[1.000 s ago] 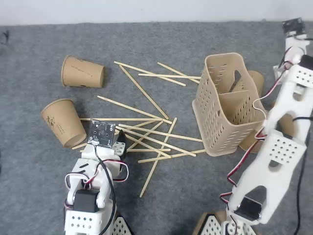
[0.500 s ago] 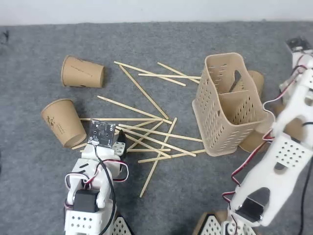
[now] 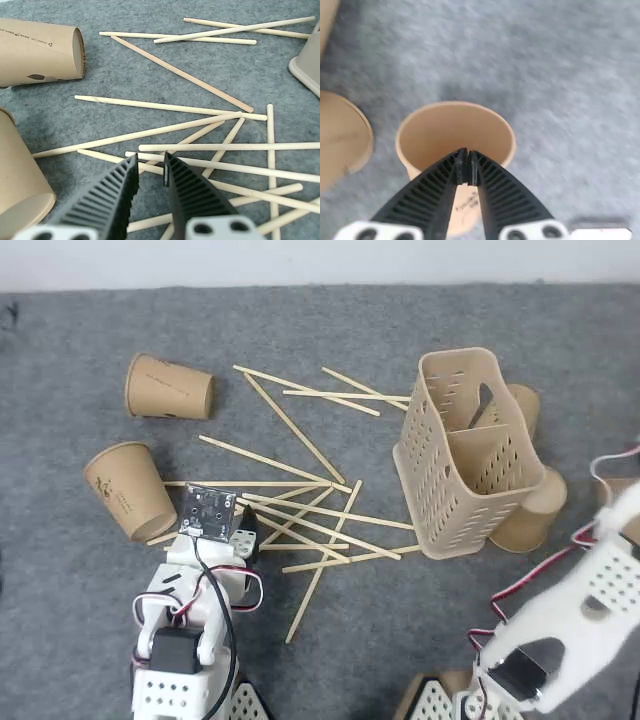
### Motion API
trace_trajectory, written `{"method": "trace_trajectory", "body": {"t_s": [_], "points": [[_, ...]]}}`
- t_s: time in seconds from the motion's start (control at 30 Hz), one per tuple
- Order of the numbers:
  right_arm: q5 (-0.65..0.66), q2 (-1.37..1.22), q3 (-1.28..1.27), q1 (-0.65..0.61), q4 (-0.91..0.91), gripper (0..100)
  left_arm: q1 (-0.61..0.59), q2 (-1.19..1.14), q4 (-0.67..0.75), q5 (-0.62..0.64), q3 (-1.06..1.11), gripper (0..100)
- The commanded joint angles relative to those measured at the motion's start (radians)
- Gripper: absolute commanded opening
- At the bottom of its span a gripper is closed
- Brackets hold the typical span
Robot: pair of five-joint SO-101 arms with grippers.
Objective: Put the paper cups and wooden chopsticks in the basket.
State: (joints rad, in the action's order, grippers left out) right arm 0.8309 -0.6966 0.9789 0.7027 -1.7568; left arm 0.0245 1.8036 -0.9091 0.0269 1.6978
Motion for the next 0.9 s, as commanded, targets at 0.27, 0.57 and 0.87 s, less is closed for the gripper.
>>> {"method": "trace_trajectory", "body": {"t_s": [0.27,0.57,0.87], "points": [[0.195,0.387,-0.537,0.134,-0.038,0.6,0.006,0.012,0.0,-0.009,-0.015,9],[0.308,0.748,-0.73,0.213,-0.028,0.7,0.006,0.012,0.002,-0.009,-0.015,9],[0.287,0.855,-0.733,0.269,0.145,3.1,0.0,0.012,-0.002,-0.009,-0.015,9]]}}
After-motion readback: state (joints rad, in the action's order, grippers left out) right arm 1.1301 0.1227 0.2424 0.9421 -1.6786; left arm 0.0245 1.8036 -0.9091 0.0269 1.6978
